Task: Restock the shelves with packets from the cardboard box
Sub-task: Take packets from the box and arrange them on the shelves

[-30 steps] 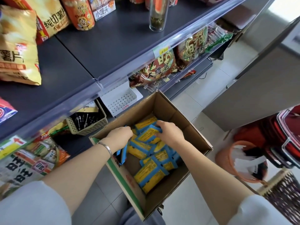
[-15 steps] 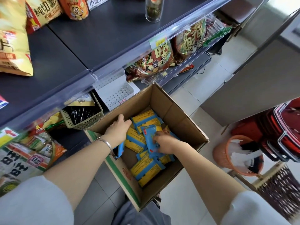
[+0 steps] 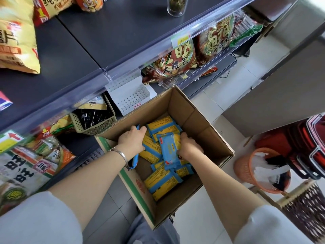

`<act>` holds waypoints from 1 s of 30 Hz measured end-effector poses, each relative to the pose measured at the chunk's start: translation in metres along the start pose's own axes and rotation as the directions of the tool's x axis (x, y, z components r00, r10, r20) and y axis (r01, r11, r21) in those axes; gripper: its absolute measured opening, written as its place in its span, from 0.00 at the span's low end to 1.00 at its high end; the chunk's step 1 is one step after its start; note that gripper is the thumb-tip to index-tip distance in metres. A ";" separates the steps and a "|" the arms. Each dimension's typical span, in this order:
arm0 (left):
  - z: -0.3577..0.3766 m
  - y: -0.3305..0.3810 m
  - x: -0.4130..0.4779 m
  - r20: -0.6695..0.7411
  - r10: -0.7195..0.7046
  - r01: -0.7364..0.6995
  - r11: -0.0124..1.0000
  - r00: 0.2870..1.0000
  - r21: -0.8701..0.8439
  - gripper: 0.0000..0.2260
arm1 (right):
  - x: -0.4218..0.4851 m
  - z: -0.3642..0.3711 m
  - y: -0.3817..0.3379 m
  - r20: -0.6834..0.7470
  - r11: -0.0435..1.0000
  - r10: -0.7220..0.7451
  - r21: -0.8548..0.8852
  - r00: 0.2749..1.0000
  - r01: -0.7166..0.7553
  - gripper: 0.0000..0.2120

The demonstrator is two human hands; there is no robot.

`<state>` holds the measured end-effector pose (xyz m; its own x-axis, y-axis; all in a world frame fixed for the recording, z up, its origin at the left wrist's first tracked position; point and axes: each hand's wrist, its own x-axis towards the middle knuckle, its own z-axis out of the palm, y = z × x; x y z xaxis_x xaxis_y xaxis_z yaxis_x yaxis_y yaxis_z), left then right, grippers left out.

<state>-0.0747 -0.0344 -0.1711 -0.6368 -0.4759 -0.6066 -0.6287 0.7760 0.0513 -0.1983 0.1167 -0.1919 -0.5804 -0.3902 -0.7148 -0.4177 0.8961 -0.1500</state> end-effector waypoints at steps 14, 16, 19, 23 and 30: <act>0.009 -0.007 0.004 -0.037 0.020 -0.016 0.993 0.999 0.120 0.26 | 0.000 0.005 -0.034 0.266 0.423 -0.491 -0.759 0.829 0.494 0.25; 0.007 -0.008 0.002 -0.040 0.028 -0.024 0.994 0.999 0.106 0.27 | 0.000 0.003 -0.039 0.259 0.391 -0.499 -0.784 0.827 0.482 0.26; 0.003 -0.008 -0.001 -0.038 0.046 -0.044 0.998 0.998 0.040 0.28 | 0.000 -0.005 -0.039 0.244 0.373 -0.528 -0.794 0.813 0.480 0.23; -0.014 -0.005 -0.012 -0.068 0.086 -0.091 0.993 0.994 -0.080 0.31 | -0.006 -0.026 -0.031 0.200 0.400 -0.550 -0.790 0.811 0.465 0.18; -0.061 0.004 -0.042 -0.203 0.164 -0.183 0.980 0.965 -0.078 0.32 | -0.039 -0.061 -0.020 0.045 0.658 -0.516 -0.618 0.855 0.430 0.20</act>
<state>-0.0777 -0.0367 -0.0973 -0.8086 -0.4158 -0.4164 -0.5343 0.8151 0.2237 -0.2101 0.1011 -0.1199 -0.2493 -0.7866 -0.5649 -0.9565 0.2913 0.0166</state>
